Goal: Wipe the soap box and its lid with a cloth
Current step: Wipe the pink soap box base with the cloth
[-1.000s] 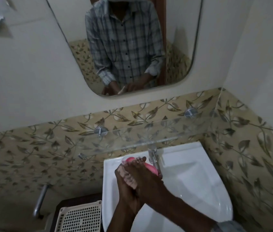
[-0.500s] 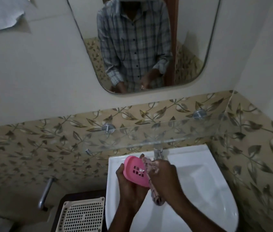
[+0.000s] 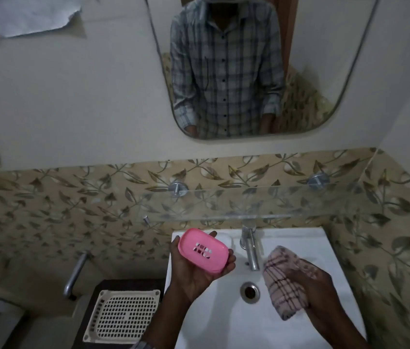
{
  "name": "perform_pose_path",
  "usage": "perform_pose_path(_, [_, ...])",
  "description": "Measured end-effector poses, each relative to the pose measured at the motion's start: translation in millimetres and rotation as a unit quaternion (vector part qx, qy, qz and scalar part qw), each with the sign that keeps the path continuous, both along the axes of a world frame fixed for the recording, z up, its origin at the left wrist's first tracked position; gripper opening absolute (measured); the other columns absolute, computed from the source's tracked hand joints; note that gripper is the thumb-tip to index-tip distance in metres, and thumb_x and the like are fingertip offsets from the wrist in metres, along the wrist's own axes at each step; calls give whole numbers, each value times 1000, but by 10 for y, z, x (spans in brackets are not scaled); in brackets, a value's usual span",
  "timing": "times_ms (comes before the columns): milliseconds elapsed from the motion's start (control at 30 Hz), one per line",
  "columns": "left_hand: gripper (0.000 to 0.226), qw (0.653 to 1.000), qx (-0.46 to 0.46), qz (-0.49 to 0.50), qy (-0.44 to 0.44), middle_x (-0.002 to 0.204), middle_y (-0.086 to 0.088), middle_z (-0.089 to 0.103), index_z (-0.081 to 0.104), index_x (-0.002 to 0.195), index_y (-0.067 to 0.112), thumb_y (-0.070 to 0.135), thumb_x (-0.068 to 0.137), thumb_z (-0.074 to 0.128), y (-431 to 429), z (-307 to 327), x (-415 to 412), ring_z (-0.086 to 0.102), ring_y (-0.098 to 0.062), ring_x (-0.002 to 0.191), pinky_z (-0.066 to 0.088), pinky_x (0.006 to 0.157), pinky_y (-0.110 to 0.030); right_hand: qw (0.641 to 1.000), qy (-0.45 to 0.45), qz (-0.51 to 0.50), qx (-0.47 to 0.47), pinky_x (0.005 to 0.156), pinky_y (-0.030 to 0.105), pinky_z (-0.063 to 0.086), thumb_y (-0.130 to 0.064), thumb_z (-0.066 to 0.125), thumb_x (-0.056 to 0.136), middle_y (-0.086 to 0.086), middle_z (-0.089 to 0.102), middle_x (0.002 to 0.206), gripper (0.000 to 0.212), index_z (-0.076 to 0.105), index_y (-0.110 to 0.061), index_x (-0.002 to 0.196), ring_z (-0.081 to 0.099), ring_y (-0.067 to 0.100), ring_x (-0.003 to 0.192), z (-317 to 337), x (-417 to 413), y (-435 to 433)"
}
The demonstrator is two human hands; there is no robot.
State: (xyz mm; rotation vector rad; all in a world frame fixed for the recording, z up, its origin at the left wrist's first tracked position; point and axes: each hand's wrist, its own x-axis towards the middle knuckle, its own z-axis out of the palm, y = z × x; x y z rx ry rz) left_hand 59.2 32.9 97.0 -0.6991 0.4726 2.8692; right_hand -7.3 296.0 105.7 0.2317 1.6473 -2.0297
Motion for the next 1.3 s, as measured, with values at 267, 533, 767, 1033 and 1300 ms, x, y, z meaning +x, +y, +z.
perform_pose_path(267, [88, 986, 3, -165, -19, 125, -44, 51, 52, 140, 6, 66, 76, 55, -33, 117, -107, 56, -56, 106, 45, 95, -62, 971, 205, 51, 116, 82, 37, 57, -4, 75, 82, 6, 77, 99, 23, 76, -16, 102, 73, 25, 94, 35, -36, 29])
perform_pose_path(533, [92, 943, -127, -288, -110, 107, -29, 68, 73, 112, 1, 78, 64, 55, 25, 377, -301, 64, -47, 93, 54, 84, -60, 425, 810, 267, 304, 96, 48, 41, 1, 51, 86, 15, 60, 114, 35, 64, -14, 115, 52, 33, 104, 62, -398, -574])
perform_pose_path(767, [94, 896, -223, -334, -188, 97, -23, 66, 67, 108, 2, 84, 68, 42, 41, 388, -398, 61, -41, 87, 51, 82, -55, 334, 835, 324, 293, 104, 56, 35, -1, 48, 88, 13, 53, 117, 33, 61, -16, 115, 48, 34, 112, -26, -532, -624])
perform_pose_path(1033, [91, 874, -280, -332, -218, 84, -17, 66, 65, 97, 6, 87, 64, 43, 48, 304, -429, 62, -36, 75, 57, 70, -46, 449, 755, 315, 359, 93, 44, 37, -4, 55, 71, 9, 65, 102, 41, 69, -23, 105, 55, 30, 101, -223, -173, -712])
perform_pose_path(1300, [87, 868, -308, -314, -232, 84, -14, 67, 68, 90, 9, 89, 67, 43, 71, 165, -484, 62, -33, 79, 55, 77, -45, 641, 489, 396, 440, 95, 38, 39, -1, 58, 82, 7, 62, 112, 34, 70, -18, 108, 53, 27, 111, -107, 12, -964])
